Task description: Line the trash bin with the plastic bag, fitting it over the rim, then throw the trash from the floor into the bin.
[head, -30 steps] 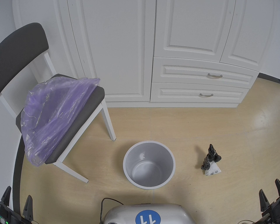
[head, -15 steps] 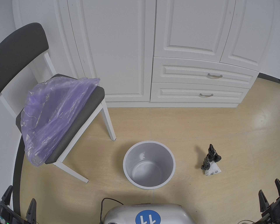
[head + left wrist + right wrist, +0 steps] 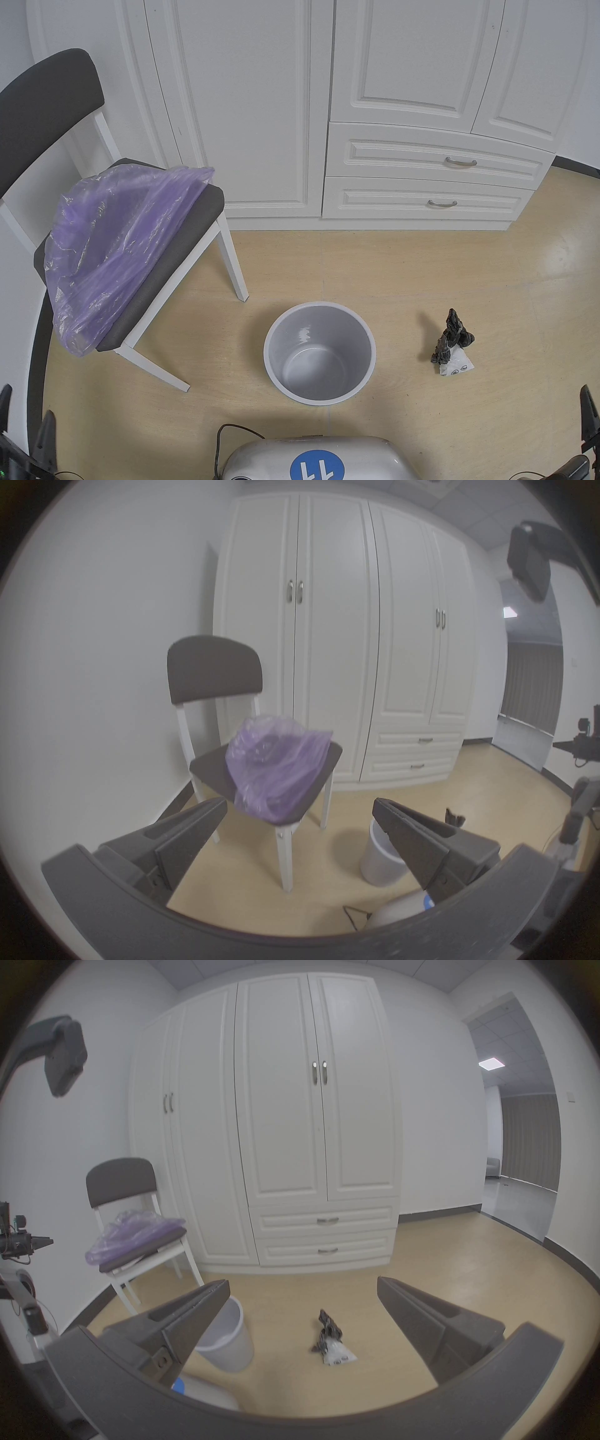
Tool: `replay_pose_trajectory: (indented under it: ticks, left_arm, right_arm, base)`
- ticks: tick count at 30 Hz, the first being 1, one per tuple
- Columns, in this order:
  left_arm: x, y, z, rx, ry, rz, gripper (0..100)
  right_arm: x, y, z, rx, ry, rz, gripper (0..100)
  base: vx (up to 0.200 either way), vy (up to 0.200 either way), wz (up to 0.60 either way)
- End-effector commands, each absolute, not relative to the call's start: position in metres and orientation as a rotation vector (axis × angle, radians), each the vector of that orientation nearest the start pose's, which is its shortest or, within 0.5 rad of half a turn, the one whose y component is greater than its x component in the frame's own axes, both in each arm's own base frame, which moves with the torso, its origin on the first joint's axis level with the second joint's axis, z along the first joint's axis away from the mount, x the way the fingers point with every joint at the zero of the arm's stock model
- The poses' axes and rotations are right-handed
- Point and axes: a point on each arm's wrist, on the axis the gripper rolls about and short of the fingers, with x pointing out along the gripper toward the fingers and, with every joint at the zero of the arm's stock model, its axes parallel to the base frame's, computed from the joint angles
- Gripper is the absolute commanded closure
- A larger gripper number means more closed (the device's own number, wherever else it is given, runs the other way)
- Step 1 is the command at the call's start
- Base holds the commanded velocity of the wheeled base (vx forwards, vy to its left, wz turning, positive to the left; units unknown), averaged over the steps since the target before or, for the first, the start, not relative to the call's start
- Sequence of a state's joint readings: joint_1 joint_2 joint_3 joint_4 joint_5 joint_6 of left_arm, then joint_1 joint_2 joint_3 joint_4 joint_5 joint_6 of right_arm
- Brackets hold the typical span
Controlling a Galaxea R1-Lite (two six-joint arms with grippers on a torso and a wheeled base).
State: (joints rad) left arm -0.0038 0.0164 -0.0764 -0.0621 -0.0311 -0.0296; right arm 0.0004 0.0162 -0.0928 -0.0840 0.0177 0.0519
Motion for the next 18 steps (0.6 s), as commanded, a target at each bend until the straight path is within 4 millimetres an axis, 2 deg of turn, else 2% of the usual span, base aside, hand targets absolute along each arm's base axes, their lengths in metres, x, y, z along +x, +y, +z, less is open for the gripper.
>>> replay_pose_trajectory:
  ticks: [1,7,8,10,11,13,16,18]
  left_arm:
    - [-0.052,0.004,0.175,0.028,-0.256,-0.093,0]
    - [-0.047,0.009,0.188,0.157,-0.197,-0.078,0]
    - [-0.031,0.008,0.201,0.203,-0.123,-0.002,0]
    - [-0.022,0.007,0.211,0.217,-0.085,0.03,0]
    - [-0.006,0.006,0.231,0.225,-0.042,0.071,0]
    - [0.014,0.003,0.251,0.229,0.0,0.09,0]
    - [0.036,0.0,0.269,0.233,0.035,0.09,0]
    - [0.044,-0.001,0.272,0.237,0.054,0.09,0]
  right_arm:
    - [-0.045,0.001,0.136,0.077,-0.267,0.04,0]
    - [-0.049,0.001,0.147,0.071,-0.202,0.02,0]
    - [-0.05,0.002,0.157,0.047,-0.146,-0.016,0]
    - [-0.051,0.002,0.164,0.037,-0.119,-0.044,0]
    - [-0.05,0.003,0.179,0.037,-0.072,-0.089,0]
    - [-0.049,0.004,0.195,0.037,-0.03,-0.114,0]
    - [-0.039,0.004,0.212,0.042,0.045,-0.14,0]
    - [-0.03,0.003,0.221,0.044,0.072,-0.169,0]
  base:
    - [0.0,0.0,0.0]
    - [0.0,0.0,0.0]
    - [0.0,0.0,0.0]
    - [0.0,0.0,0.0]
    - [0.0,0.0,0.0]
    - [0.0,0.0,0.0]
    - [0.0,0.0,0.0]
    - [0.0,0.0,0.0]
